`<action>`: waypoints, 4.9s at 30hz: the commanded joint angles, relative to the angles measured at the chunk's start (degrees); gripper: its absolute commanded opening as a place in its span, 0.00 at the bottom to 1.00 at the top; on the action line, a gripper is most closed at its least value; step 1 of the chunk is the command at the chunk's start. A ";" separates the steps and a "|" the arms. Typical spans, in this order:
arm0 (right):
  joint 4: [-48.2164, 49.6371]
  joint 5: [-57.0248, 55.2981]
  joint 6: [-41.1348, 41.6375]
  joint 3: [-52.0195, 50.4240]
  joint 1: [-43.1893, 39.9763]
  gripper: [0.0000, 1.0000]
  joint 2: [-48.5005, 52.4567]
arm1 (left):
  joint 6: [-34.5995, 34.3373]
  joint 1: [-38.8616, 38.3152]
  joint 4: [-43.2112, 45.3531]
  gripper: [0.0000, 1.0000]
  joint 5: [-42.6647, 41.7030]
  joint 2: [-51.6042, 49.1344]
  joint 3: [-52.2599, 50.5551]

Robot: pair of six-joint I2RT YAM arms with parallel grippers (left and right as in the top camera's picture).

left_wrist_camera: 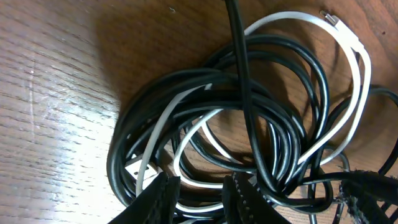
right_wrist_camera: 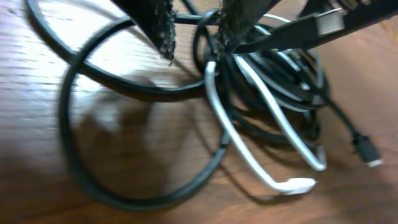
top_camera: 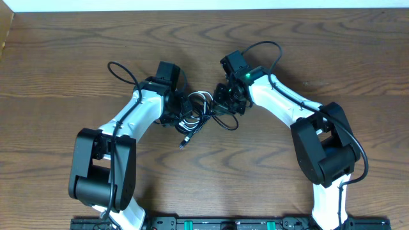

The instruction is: Untangle cables

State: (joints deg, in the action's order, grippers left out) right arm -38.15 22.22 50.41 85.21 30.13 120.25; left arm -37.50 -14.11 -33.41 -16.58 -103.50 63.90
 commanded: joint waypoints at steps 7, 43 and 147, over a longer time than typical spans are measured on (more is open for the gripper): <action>0.57 -0.63 3.06 -2.47 0.74 0.26 -1.84 | -0.31 -0.13 -0.22 0.29 0.59 -0.55 0.09; 10.27 11.37 17.99 -7.89 3.06 0.21 -1.84 | -3.56 -0.13 -0.55 0.08 2.27 -0.68 -4.55; 35.95 5.20 -7.65 -9.05 2.62 0.31 0.55 | 6.36 1.33 1.22 0.08 4.02 -3.37 -4.55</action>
State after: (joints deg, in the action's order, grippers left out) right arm -1.13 30.48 43.11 76.01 33.17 119.85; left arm -31.09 -13.17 -31.29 -15.92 -105.62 60.55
